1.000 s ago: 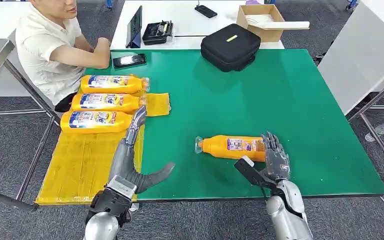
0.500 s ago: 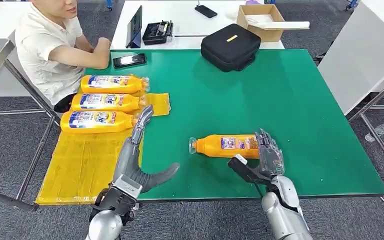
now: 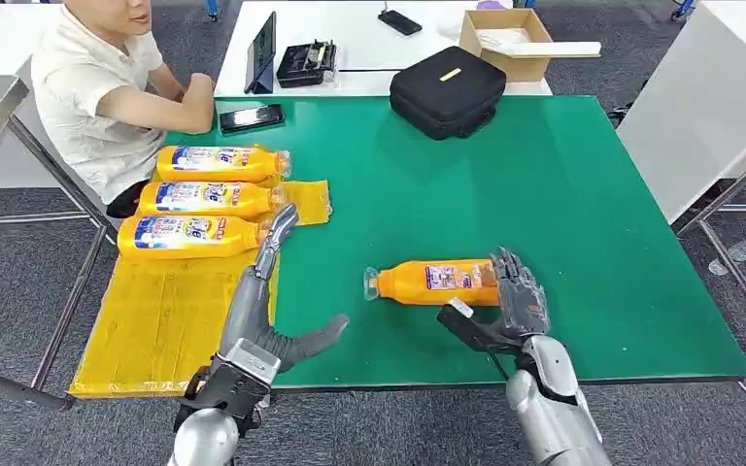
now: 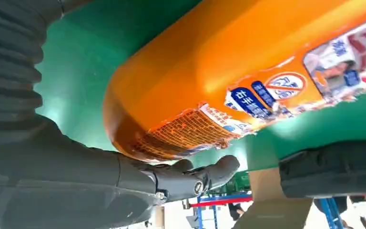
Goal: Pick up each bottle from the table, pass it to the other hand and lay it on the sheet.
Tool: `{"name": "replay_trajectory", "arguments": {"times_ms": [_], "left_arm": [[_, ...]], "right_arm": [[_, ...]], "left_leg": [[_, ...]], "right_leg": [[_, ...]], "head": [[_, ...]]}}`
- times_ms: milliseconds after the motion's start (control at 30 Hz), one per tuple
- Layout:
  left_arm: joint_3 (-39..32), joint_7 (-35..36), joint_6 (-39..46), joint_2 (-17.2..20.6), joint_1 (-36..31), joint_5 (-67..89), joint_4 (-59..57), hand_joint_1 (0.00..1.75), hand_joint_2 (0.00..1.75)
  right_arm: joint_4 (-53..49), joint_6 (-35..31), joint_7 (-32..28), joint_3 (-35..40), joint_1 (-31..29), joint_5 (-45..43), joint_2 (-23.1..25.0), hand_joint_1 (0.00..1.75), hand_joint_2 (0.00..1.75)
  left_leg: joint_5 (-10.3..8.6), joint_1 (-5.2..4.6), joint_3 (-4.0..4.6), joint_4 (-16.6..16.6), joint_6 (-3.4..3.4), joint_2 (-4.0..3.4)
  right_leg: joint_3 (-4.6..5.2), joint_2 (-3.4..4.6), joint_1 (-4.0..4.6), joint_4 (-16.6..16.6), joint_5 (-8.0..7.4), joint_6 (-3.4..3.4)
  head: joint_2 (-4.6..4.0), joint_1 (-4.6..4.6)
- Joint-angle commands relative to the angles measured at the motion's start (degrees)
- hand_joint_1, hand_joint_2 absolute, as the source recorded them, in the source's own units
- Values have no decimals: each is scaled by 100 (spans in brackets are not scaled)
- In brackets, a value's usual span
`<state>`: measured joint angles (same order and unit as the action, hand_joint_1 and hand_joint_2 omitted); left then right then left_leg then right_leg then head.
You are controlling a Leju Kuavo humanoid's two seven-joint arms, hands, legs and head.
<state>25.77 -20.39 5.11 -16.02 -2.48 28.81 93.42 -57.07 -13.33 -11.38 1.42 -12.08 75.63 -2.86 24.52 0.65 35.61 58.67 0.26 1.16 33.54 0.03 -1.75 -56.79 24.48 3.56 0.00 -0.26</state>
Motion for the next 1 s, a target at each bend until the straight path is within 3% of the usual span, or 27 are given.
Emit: {"name": "replay_trajectory", "arguments": {"times_ms": [33, 600, 1000], "left_arm": [[44, 32, 6, -200, -66, 56, -248, 0, 175], [24, 53, -18, -206, -93, 94, -180, 0, 175], [28, 73, 23, -216, -54, 104, -170, 0, 175]], "right_arm": [[246, 124, 285, 229, -318, 239, -181, 0, 175], [933, 463, 517, 440, -855, 480, -250, 0, 175], [657, 279, 1030, 966, -970, 1204, -109, 0, 175]], "left_leg": [[4, 1, -11, 1, 3, -9], [6, 3, -16, 1, 4, -16], [4, 0, -8, 2, 2, -16]], "right_leg": [[-14, 0, 5, 5, 2, -16], [-19, 6, 8, 7, 0, -17], [-7, 10, 3, 1, 0, -11]], "head": [[0, 0], [0, 0], [0, 0]]}}
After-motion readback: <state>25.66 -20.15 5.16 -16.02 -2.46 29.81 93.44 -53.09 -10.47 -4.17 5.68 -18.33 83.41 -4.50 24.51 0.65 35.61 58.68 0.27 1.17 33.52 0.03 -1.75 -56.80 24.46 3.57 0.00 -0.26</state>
